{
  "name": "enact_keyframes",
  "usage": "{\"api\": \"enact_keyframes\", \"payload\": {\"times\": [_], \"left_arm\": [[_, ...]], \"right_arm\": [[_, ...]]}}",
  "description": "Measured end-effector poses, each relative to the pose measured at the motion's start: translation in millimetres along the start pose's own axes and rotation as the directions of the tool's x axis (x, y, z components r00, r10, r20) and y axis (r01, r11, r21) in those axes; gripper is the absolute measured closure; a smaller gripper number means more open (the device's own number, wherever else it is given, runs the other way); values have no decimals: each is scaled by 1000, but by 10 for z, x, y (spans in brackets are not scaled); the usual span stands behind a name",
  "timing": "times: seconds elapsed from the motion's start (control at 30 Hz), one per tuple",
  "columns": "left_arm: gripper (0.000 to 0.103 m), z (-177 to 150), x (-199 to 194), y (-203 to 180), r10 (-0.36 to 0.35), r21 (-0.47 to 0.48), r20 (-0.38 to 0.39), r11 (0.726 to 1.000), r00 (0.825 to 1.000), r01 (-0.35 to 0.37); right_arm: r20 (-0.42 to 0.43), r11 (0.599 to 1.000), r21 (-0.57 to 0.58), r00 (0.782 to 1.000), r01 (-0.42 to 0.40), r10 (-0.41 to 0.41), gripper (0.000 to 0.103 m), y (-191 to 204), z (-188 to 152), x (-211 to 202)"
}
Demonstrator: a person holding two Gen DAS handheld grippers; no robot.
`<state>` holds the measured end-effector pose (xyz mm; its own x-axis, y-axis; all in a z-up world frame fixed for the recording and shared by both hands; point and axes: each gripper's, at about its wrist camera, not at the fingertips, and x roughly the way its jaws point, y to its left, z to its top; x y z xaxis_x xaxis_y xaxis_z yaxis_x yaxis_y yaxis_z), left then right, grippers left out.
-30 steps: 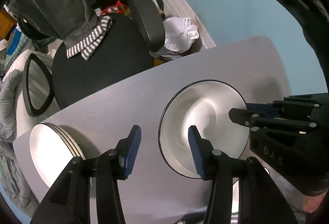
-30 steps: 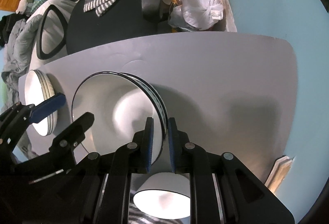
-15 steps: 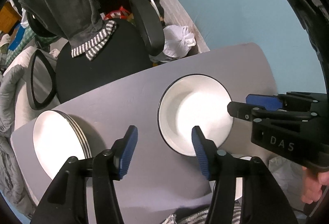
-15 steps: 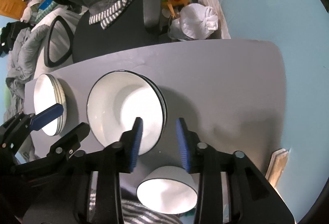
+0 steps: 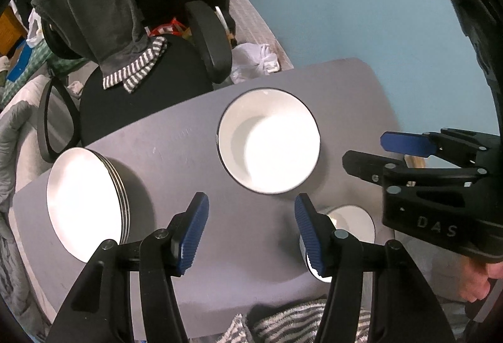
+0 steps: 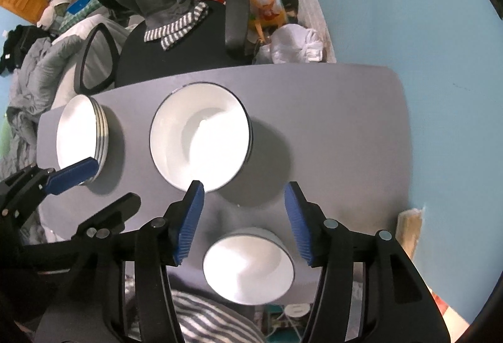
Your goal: Organize plates and bowls
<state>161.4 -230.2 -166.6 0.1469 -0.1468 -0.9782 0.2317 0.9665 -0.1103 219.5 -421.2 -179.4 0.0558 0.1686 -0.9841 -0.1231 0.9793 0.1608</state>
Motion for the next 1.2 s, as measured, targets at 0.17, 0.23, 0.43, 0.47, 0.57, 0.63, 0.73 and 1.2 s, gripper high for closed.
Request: {"api": "enact_keyframes", "payload": {"times": [0.17,0.23,0.43,0.47,0.57,0.63,0.73,1.2], "left_arm": [[44,-151,-9,-20,-5,3,-12,1000,1000,5],[44,-196,10,-28,-12,6,-24,1000,1000,12],[44,-299,61,-94,-28,31,-47,999,998,29],[44,-315,75,-112,-31,37,-53,999,998,33],[44,-357,141,-169,-55,51,-71,997,996,59],[44,-395,191,-204,-77,55,-77,995,994,81],[44,-465,276,-250,-93,66,-97,993,991,100],[44,-566,636,-425,-106,103,-173,987,979,125]], "right_arm": [[1,1000,29,1000,-8,8,45,-50,-180,-66],[-3,999,46,1000,-11,11,42,-83,-270,-70],[-17,995,96,1000,-12,14,35,-187,-487,-57],[-17,994,104,1000,-13,15,34,-206,-541,-70],[-23,991,136,1000,-12,16,34,-285,-662,-58],[-26,987,157,1000,-11,15,34,-332,-739,-45],[-34,984,180,999,-1,8,34,-391,-861,-20],[-69,966,260,998,10,8,32,-609,-1300,336]]}}
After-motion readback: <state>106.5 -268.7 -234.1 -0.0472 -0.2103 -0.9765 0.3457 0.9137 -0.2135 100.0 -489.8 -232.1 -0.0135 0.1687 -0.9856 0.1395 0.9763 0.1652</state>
